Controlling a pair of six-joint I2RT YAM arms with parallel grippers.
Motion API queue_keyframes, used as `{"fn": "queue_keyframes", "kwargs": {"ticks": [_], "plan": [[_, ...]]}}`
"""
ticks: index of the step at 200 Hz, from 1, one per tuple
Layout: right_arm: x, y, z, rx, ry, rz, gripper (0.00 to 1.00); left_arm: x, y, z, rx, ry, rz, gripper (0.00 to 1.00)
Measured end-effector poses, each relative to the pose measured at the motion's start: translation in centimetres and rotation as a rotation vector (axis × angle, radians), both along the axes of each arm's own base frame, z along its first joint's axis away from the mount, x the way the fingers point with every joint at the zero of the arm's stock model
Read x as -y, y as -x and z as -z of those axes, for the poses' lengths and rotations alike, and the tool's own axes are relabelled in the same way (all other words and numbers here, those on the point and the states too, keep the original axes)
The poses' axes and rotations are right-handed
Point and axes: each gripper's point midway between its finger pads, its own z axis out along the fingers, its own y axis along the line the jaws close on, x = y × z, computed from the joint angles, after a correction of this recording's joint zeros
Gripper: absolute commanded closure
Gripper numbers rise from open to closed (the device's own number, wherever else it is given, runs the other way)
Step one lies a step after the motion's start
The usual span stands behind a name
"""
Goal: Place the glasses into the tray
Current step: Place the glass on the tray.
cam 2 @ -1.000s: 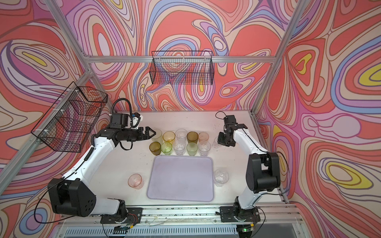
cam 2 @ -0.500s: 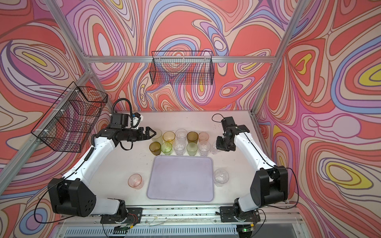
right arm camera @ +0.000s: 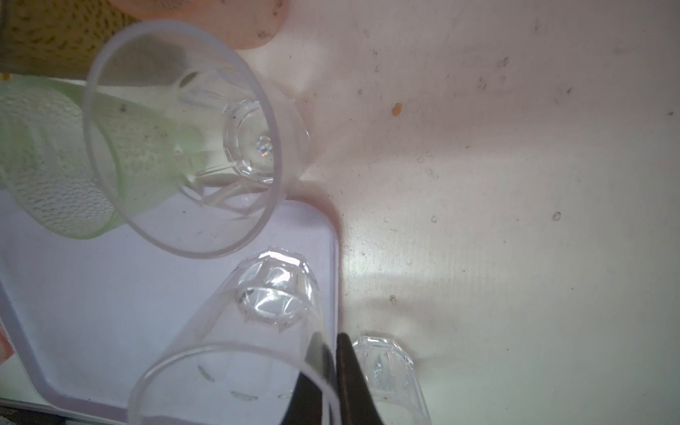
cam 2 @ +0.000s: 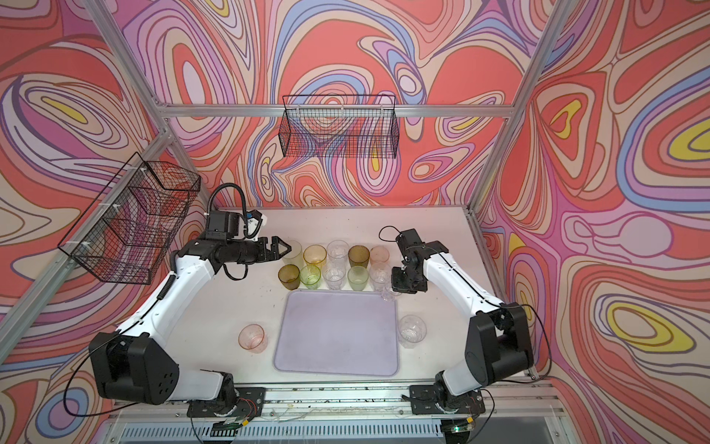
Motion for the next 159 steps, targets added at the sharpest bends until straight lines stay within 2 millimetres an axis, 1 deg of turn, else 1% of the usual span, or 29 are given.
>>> {"fn": "queue_keyframes", "kwargs": {"ticks": [22,51,73,127,159], "plan": [[-0.6,0.0,0.8,-0.007,0.004,-0.009,1.00,0.0,-0.1,-0.1,0.005,0.001,0.001,0.06],[-0.6,0.2,2.4,-0.038,0.029,-0.010,1.00,0.0,-0.1,-0.1,0.006,0.002,0.001,0.06],[-0.7,0.5,3.2,-0.050,0.041,-0.011,1.00,0.0,-0.1,-0.1,0.007,0.002,0.001,0.06],[-0.3,0.2,4.0,-0.039,0.074,0.005,1.00,0.0,-0.1,-0.2,0.007,0.004,-0.001,0.06],[-0.3,0.2,4.3,-0.038,0.079,0.013,0.96,0.0,-0.1,-0.2,0.007,0.004,-0.001,0.06]]}}
